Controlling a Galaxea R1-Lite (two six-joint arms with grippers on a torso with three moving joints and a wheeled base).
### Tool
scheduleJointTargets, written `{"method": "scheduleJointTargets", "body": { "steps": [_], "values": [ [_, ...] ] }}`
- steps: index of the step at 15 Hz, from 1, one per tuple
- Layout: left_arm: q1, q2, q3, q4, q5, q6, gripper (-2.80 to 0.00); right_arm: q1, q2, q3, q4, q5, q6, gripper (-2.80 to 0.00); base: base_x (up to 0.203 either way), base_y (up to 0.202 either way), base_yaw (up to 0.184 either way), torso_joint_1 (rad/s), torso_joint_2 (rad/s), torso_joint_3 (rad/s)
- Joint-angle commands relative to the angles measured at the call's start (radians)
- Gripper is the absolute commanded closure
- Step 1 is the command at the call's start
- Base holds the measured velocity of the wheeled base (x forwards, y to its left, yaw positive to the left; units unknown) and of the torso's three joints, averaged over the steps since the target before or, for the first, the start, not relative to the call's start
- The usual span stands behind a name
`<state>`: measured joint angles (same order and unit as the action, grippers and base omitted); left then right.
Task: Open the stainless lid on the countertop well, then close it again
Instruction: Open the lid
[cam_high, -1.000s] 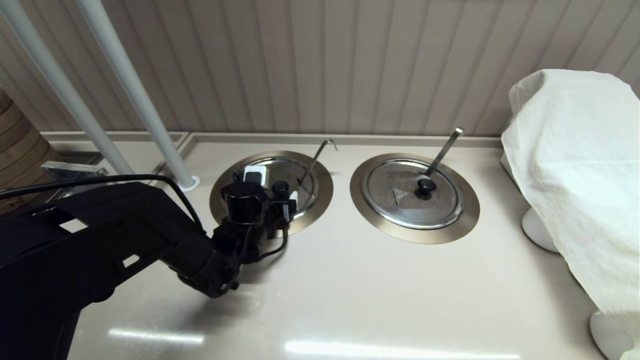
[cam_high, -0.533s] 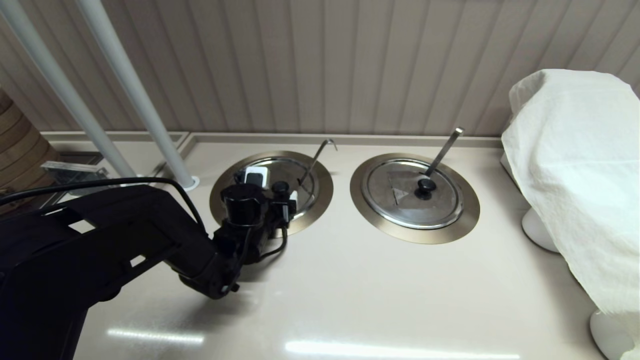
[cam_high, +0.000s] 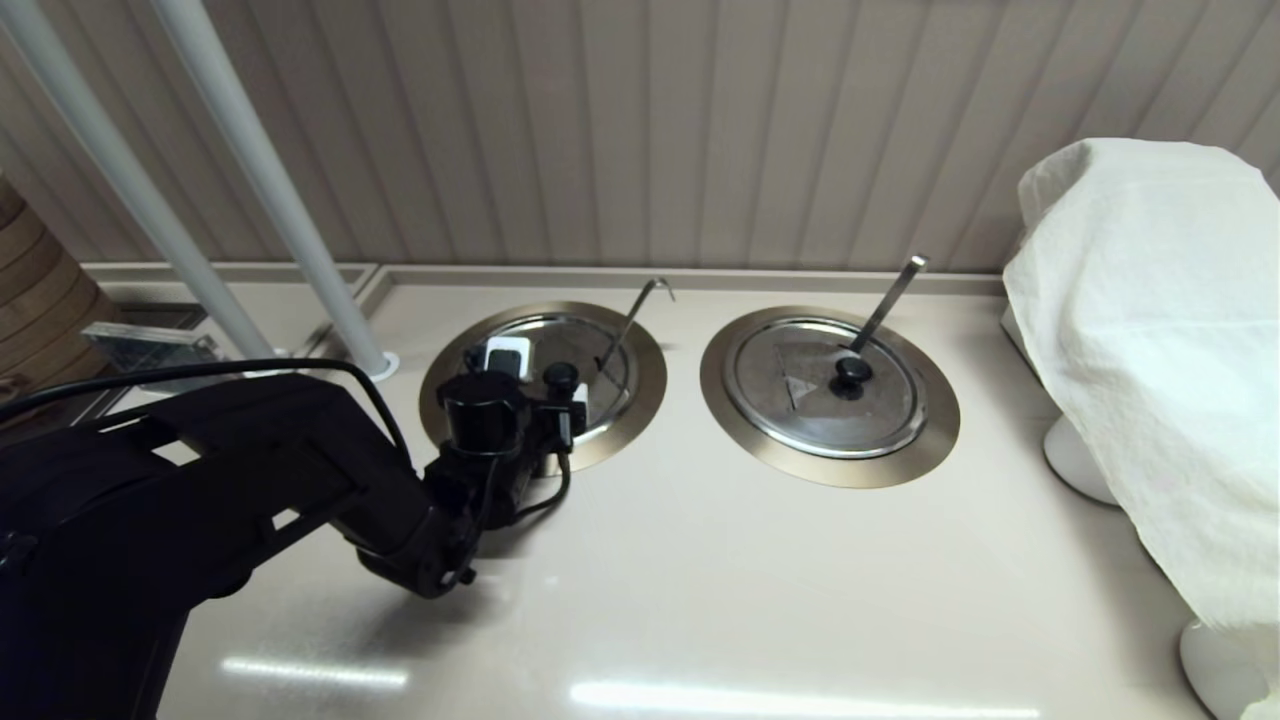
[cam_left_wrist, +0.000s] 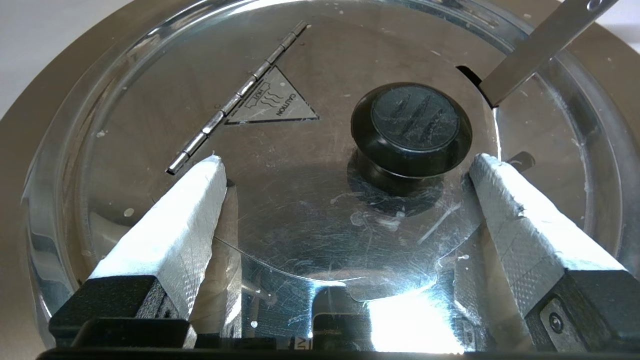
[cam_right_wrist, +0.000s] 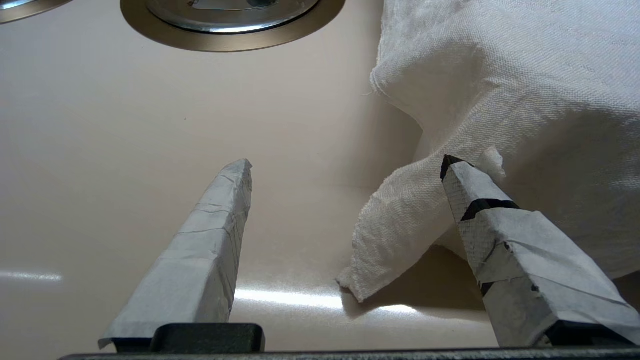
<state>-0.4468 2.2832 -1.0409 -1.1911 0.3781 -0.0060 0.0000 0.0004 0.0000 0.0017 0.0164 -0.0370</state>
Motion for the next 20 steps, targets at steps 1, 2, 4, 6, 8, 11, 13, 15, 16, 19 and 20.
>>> {"method": "scheduleJointTargets", "body": {
  "steps": [1, 2, 4, 6, 8, 11, 13, 15, 16, 19, 20],
  "values": [
    [0.000, 0.007, 0.001, -0.008, 0.002, 0.008, -2.80, 0.000, 0.000, 0.000, 0.000, 0.000, -0.001, -2.80, 0.000, 0.000, 0.000, 0.000, 0.00, 0.000],
    [0.001, 0.009, 0.001, -0.009, 0.002, 0.021, -2.80, 0.000, 0.000, 0.000, 0.000, 0.000, -0.001, -2.80, 0.000, 0.000, 0.000, 0.000, 0.00, 0.000],
    [0.003, 0.004, -0.002, -0.010, 0.004, 0.023, -2.80, 0.000, 0.000, 0.000, 0.000, 0.000, -0.001, -2.80, 0.000, 0.000, 0.000, 0.000, 0.00, 0.000],
    [0.005, -0.004, -0.002, -0.010, 0.004, 0.023, -2.80, 0.000, 0.000, 0.000, 0.000, 0.000, 0.000, -2.80, 0.000, 0.000, 0.000, 0.000, 0.00, 0.000],
    [0.016, -0.004, -0.005, -0.010, 0.004, 0.023, -2.80, 0.000, 0.000, 0.000, 0.000, 0.000, -0.001, -2.80, 0.000, 0.000, 0.000, 0.000, 0.00, 0.000],
    [0.025, -0.018, -0.010, -0.011, 0.002, 0.021, -2.80, 0.000, 0.000, 0.000, 0.000, 0.000, -0.001, -2.80, 0.000, 0.000, 0.000, 0.000, 0.00, 0.000],
    [0.025, -0.018, -0.010, -0.030, 0.002, 0.021, -2.80, 0.000, 0.000, 0.000, 0.000, 0.000, 0.000, -2.80, 0.000, 0.000, 0.000, 0.000, 0.00, 0.000],
    [0.025, -0.019, -0.010, -0.041, 0.002, 0.021, -2.80, 0.000, 0.000, 0.000, 0.000, 0.000, -0.001, -2.80, 0.000, 0.000, 0.000, 0.000, 0.00, 0.000],
    [0.025, -0.022, -0.010, -0.041, 0.002, 0.021, -2.80, 0.000, 0.000, 0.000, 0.000, 0.000, -0.001, -2.80, 0.000, 0.000, 0.000, 0.000, 0.00, 0.000],
    [0.033, -0.035, -0.010, -0.041, 0.002, 0.020, -2.80, 0.000, 0.000, 0.000, 0.000, 0.000, 0.000, -2.80, 0.000, 0.000, 0.000, 0.000, 0.00, 0.000],
    [0.040, -0.039, -0.011, -0.041, 0.001, 0.020, -2.80, 0.000, 0.000, 0.000, 0.000, 0.000, 0.000, -2.80, 0.000, 0.000, 0.000, 0.000, 0.00, 0.000]
  ]
}}
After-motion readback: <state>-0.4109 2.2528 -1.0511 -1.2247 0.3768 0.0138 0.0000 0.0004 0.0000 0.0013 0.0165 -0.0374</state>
